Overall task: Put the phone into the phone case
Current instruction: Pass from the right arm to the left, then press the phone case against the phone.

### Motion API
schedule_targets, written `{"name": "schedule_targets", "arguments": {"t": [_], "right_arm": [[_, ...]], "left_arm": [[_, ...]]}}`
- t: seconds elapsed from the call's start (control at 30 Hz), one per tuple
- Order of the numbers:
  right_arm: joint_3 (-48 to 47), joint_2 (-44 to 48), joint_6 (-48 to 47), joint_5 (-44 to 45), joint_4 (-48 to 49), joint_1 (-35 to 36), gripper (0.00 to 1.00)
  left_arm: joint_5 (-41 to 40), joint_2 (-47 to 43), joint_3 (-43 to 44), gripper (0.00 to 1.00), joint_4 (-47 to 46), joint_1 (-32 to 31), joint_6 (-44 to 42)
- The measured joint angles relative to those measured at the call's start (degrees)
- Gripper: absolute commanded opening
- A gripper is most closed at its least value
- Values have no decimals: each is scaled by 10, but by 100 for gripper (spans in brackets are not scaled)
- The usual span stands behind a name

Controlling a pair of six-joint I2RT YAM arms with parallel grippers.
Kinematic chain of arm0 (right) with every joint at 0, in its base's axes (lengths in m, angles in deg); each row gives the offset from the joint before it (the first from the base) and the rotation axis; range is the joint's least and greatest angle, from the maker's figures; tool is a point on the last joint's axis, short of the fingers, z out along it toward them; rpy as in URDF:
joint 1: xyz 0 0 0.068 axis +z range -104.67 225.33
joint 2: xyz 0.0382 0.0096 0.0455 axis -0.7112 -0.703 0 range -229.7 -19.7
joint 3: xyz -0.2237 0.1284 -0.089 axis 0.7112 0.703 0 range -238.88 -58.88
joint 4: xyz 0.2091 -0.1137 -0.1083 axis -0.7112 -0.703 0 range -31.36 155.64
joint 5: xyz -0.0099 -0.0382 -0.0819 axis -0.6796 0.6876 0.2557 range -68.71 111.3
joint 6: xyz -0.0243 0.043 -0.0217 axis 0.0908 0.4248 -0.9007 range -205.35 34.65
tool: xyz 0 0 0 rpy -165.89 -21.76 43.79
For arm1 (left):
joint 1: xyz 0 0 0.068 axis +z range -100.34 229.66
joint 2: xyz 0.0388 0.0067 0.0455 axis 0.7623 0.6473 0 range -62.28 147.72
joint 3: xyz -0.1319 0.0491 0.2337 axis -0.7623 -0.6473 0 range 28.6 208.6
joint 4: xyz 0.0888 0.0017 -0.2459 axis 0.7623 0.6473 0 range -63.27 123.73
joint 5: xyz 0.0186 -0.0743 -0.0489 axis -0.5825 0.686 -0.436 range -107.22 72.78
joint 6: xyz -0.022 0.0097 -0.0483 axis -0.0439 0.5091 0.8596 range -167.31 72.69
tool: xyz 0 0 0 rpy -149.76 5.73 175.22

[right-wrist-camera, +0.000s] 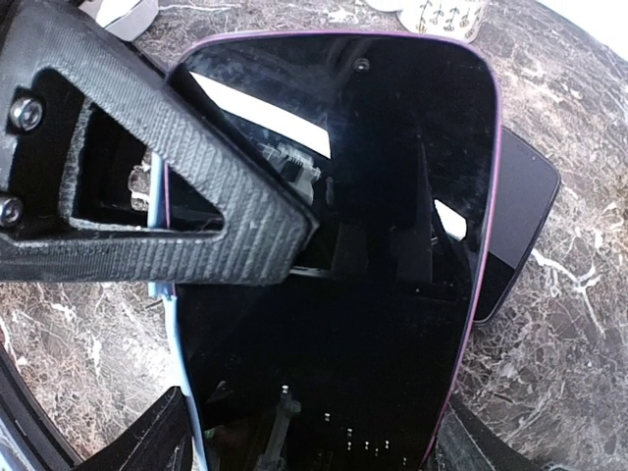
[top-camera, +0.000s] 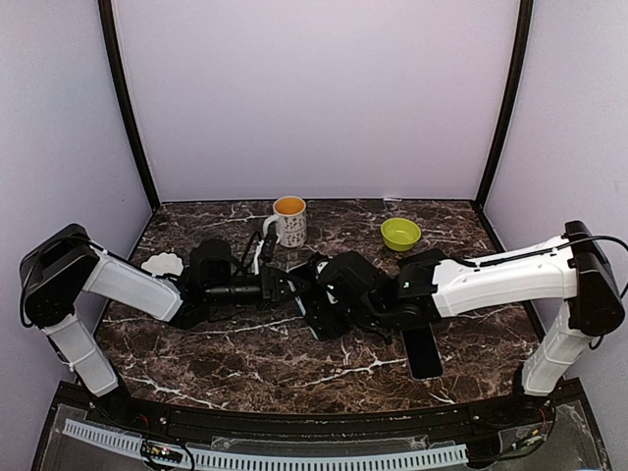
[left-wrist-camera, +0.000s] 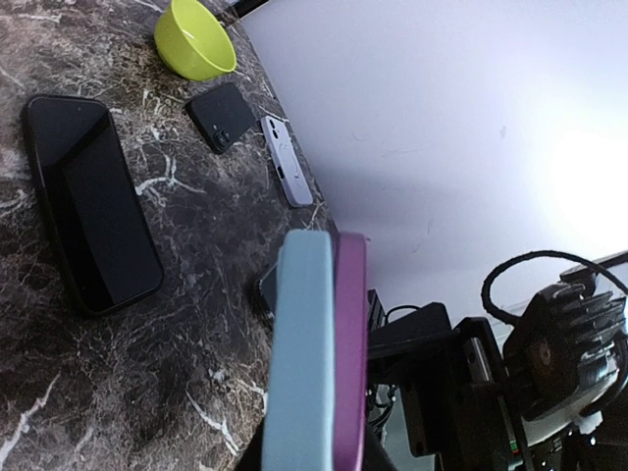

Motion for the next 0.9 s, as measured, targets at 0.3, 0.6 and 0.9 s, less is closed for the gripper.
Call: {"name": "schedule_targets", "arguments": {"t": [0.3,0.6,0.9], "right_arm": [[16,26,-6,-3,12,0,88],[56,115,-75,-41,44,-15,99],[110,291,-182,-304,78,-73,98]], "left_arm": [[0,-25,1,0,18,-6,-39],[3,-107,16,0,125,-19,-174],[73,-228,19,0,175,-24,-320]]}}
